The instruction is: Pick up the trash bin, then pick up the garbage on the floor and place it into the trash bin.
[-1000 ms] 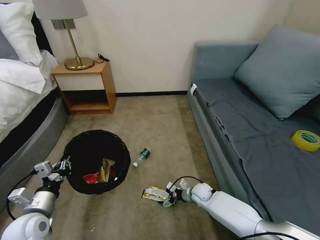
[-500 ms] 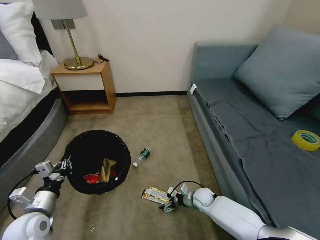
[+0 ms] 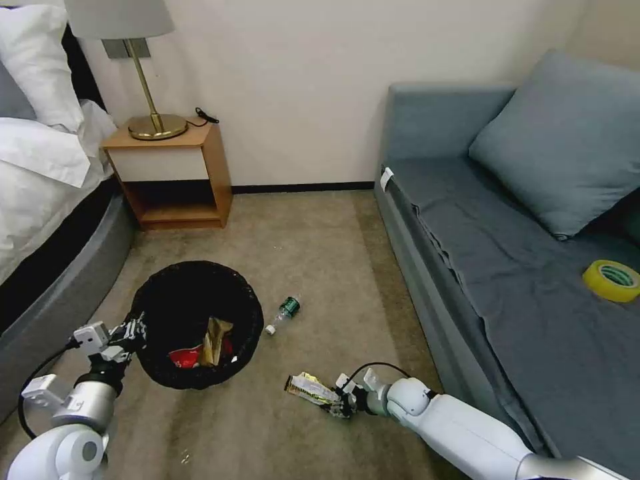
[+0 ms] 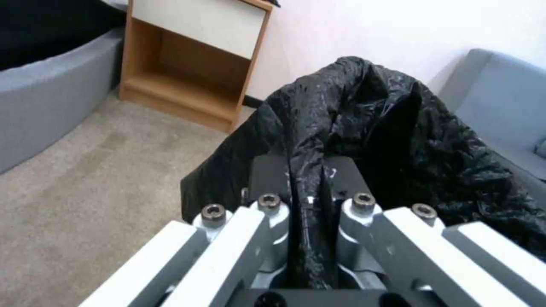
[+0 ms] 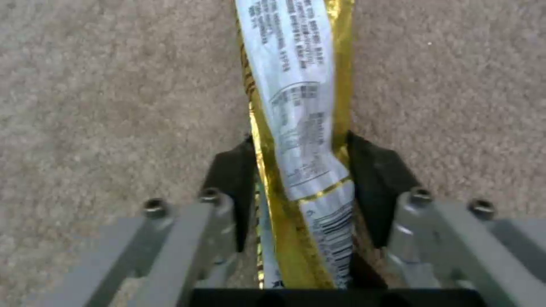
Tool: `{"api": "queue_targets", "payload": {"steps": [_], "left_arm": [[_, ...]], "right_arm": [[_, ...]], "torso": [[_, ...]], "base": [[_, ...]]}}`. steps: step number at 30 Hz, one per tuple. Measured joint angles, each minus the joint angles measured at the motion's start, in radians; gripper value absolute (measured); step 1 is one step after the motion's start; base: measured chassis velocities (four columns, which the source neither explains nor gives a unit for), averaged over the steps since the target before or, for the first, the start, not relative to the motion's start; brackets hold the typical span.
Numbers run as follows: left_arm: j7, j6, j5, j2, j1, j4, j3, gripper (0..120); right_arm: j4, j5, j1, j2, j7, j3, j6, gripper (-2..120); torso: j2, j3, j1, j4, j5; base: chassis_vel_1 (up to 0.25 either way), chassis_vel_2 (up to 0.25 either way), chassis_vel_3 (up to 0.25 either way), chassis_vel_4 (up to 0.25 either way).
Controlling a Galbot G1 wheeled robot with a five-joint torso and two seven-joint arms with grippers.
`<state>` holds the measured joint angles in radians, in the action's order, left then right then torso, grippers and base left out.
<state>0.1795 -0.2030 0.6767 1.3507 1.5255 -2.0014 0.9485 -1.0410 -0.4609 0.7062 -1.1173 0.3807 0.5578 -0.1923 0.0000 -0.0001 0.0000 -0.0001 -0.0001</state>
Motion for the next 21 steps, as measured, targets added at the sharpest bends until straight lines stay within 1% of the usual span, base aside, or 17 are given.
{"api": "queue_targets", "payload": {"steps": [1, 6, 7, 10, 21], "left_arm": [[0.000, 0.000, 0.000, 0.000, 0.000, 0.000, 0.000, 6], [-0.001, 0.000, 0.002, 0.000, 0.001, -0.002, 0.005, 6], [-0.001, 0.000, 0.002, 0.000, 0.001, -0.002, 0.005, 6], [-0.001, 0.000, 0.002, 0.003, 0.002, -0.002, 0.005, 6], [-0.001, 0.002, 0.011, 0.005, 0.004, 0.004, 0.012, 6]], "right_arm": [[0.000, 0.000, 0.000, 0.000, 0.000, 0.000, 0.000, 35], [-0.012, -0.002, 0.010, 0.004, -0.011, -0.010, 0.006, 12], [-0.012, -0.002, 0.010, 0.004, -0.011, -0.010, 0.006, 12], [-0.028, -0.004, 0.012, 0.016, -0.021, -0.023, 0.009, 0], [-0.103, -0.033, 0.005, 0.060, -0.062, -0.081, 0.033, 0]], "torso": [[0.000, 0.000, 0.000, 0.0000, 0.0000], [0.000, 0.000, 0.000, 0.0002, 0.0004], [0.000, 0.000, 0.000, 0.0002, 0.0004], [0.000, 0.000, 0.000, 0.0002, 0.0000], [0.000, 0.000, 0.000, 0.0001, 0.0003]], "base": [[0.000, 0.000, 0.000, 0.000], [0.000, 0.000, 0.000, 0.000], [0.000, 0.000, 0.000, 0.000], [0.000, 0.000, 0.000, 0.000], [0.000, 0.000, 0.000, 0.000]]}}
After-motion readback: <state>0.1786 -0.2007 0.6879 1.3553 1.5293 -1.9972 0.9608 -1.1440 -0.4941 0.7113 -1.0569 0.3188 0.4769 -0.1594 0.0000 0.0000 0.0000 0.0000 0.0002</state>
